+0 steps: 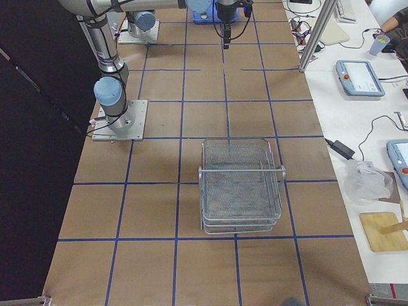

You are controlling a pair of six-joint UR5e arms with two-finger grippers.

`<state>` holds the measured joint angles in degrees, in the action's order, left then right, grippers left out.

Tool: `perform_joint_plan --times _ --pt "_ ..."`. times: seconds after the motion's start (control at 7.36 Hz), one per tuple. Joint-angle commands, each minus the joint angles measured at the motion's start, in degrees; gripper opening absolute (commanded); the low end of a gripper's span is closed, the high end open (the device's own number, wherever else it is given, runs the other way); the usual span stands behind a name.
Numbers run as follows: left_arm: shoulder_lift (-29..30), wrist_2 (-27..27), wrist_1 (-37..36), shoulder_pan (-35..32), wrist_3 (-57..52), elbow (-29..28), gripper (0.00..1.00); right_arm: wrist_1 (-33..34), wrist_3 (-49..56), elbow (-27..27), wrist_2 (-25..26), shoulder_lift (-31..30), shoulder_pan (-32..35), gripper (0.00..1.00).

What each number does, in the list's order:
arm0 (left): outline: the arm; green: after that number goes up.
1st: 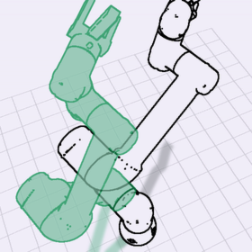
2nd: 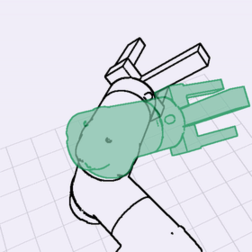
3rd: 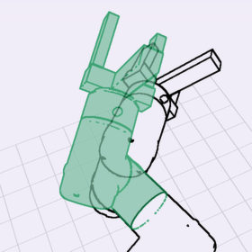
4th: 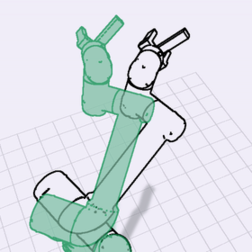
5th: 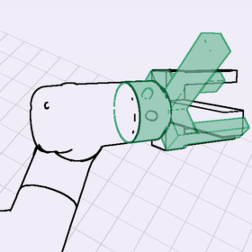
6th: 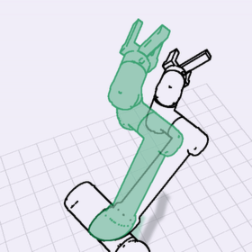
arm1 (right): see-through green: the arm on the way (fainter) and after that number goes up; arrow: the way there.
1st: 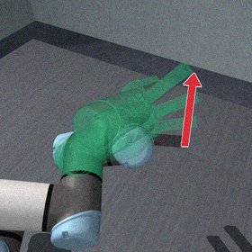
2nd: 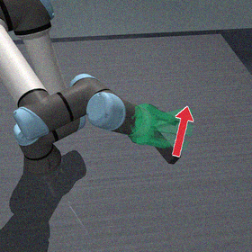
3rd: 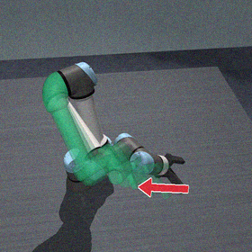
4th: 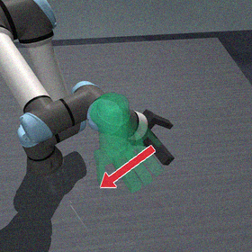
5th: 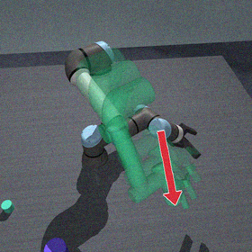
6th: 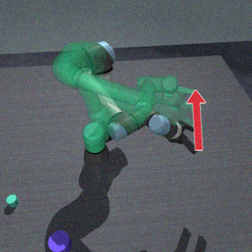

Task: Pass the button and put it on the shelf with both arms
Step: 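Lift the button and carry it toward the table center with the left gripper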

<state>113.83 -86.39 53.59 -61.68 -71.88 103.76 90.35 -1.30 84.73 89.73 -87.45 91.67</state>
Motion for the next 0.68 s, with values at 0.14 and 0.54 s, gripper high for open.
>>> perform_joint_plan --times 0.14,0.54 --pt "-1.9 0.9 26.3 -16.3 -4.1 -18.5 0.00 0.0 0.1 0.0 0.0 0.0 0.0 1.00" --pt "-2.9 0.6 27.4 -32.5 -5.2 -21.7 0.00 -5.3 13.7 -0.6 -2.4 -0.3 -1.2 1.00"
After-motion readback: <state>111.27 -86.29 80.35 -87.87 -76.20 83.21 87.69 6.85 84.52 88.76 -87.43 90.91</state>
